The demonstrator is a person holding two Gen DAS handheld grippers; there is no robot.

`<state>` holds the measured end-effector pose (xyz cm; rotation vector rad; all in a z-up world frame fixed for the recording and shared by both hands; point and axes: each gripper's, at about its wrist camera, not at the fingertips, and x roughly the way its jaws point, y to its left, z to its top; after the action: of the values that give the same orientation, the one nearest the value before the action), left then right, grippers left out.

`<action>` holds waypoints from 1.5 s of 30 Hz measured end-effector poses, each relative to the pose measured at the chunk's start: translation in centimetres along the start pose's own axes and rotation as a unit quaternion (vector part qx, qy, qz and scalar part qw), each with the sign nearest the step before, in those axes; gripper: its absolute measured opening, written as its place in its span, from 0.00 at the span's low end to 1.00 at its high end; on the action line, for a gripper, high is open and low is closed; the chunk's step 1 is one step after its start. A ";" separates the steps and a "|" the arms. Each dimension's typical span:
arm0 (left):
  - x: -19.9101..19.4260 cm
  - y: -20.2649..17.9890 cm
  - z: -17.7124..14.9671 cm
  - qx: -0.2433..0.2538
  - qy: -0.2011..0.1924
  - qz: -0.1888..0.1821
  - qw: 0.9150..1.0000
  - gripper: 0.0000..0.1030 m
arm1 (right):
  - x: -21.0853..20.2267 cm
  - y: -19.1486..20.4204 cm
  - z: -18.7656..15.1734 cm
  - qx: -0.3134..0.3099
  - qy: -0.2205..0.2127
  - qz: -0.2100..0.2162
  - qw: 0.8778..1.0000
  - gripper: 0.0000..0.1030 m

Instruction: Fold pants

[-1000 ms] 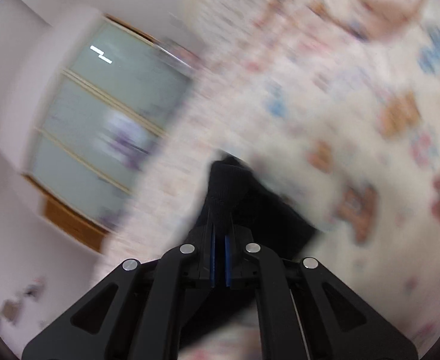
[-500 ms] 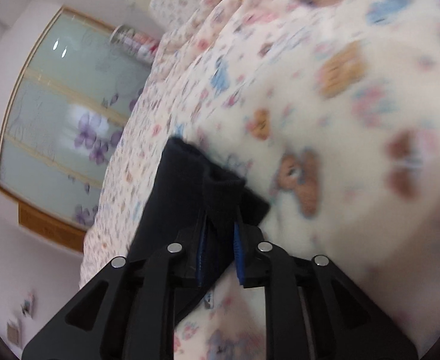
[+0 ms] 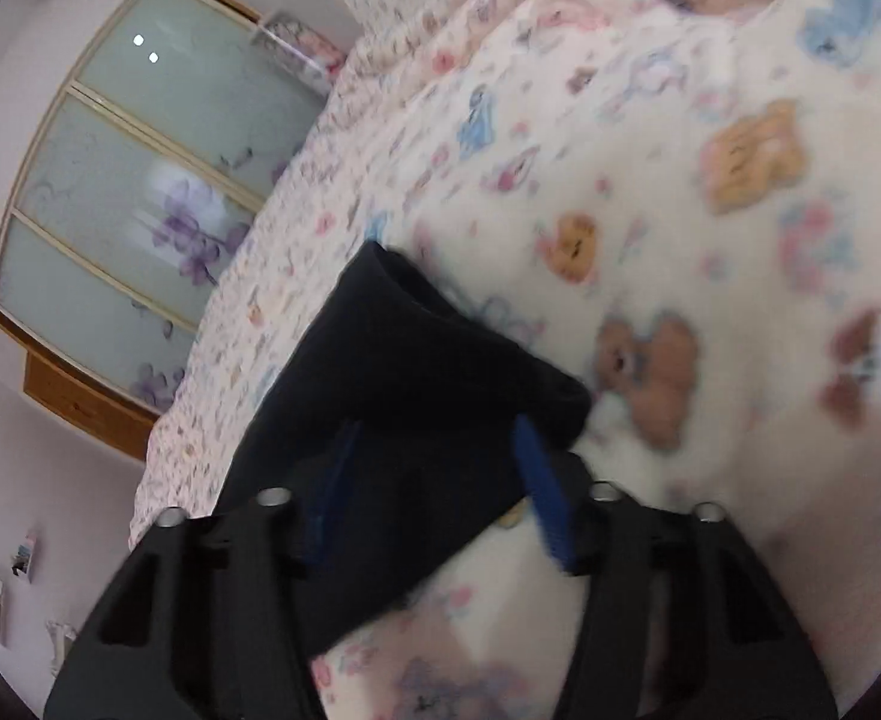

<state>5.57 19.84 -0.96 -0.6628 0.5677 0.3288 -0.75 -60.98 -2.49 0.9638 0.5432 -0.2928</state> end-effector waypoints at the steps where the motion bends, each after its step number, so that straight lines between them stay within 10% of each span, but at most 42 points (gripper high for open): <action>1: -0.1 0.1 0.0 -0.001 -0.003 -0.004 1.000 0.98 | -1.0 0.4 0.2 0.001 -0.010 0.014 1.000 0.51; 5: -0.4 -0.1 -0.2 0.013 -0.016 -0.005 1.000 0.98 | -2.8 1.4 0.3 -0.015 -0.052 0.070 0.996 0.79; 8: 0.3 -0.3 -0.3 0.018 0.001 0.013 1.000 0.98 | 0.2 0.3 -0.1 -0.032 0.021 0.009 0.999 0.73; 11: 0.6 -0.6 -0.6 0.031 0.010 0.025 0.999 0.98 | -1.6 1.9 -0.2 -0.057 -0.007 0.019 0.998 0.73; 19: -4.3 0.4 1.4 -0.006 -0.114 -0.161 0.980 0.98 | -3.8 3.3 -0.3 -0.072 -0.043 0.117 0.990 0.73; 24: -1.0 0.1 2.2 -0.016 -0.043 -0.196 0.980 0.98 | -2.5 3.9 -0.3 -0.083 -0.020 0.143 0.986 0.75; 27: 3.0 0.3 1.5 -0.004 0.047 -0.128 0.991 0.97 | 0.3 3.4 -0.9 -0.077 0.036 0.047 0.995 0.84; 31: 1.9 -0.1 0.7 0.024 0.037 -0.122 0.992 0.95 | 1.7 3.4 -1.5 -0.091 0.058 0.014 0.994 0.83; 37: -0.2 5.3 2.4 -0.119 0.033 -0.270 0.955 0.93 | 0.8 2.9 -0.7 -0.069 0.040 0.046 0.996 0.83; 45: -0.7 5.3 2.1 -0.141 0.074 -0.260 0.952 0.90 | 0.6 3.6 -1.2 -0.093 0.042 0.034 0.994 0.84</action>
<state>3.43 25.15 -1.79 -1.0896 0.4710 -0.1418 1.04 -58.00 -0.90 0.8150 0.6026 -0.1380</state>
